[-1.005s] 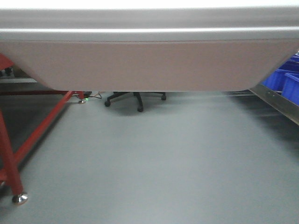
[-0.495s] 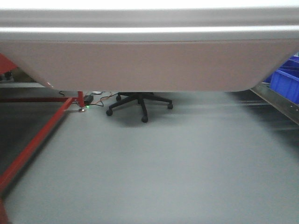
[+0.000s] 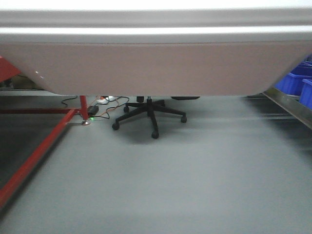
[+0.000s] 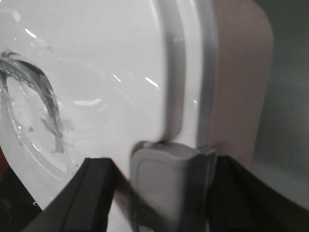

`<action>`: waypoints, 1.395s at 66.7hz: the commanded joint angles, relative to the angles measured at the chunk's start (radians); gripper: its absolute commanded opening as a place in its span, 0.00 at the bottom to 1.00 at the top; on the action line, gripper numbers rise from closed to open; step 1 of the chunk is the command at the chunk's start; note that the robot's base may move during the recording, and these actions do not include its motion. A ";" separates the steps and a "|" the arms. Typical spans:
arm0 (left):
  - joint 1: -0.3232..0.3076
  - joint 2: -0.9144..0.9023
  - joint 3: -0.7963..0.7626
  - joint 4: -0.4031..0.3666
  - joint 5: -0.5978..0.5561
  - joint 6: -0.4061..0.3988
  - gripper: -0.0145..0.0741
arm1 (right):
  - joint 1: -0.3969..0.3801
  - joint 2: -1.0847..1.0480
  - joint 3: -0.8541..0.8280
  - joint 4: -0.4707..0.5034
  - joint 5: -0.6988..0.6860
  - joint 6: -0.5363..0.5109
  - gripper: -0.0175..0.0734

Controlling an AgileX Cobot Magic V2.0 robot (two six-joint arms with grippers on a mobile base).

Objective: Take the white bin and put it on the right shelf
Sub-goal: 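Carry the bin in both grippers while driving past the red tables, then drive the held bin up to the shelf rack with blue crates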

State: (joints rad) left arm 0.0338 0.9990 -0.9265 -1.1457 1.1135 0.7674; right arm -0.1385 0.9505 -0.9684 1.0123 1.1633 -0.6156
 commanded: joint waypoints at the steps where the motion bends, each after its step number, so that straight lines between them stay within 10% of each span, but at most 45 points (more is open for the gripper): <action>1: -0.023 -0.021 -0.037 -0.186 0.078 0.005 0.44 | 0.014 -0.016 -0.037 0.213 0.078 -0.016 0.68; 93: -0.023 -0.021 -0.037 -0.186 0.078 0.005 0.44 | 0.014 -0.016 -0.037 0.213 0.077 -0.016 0.68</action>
State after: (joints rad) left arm 0.0338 0.9990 -0.9265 -1.1457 1.1135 0.7674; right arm -0.1385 0.9505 -0.9684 1.0129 1.1633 -0.6156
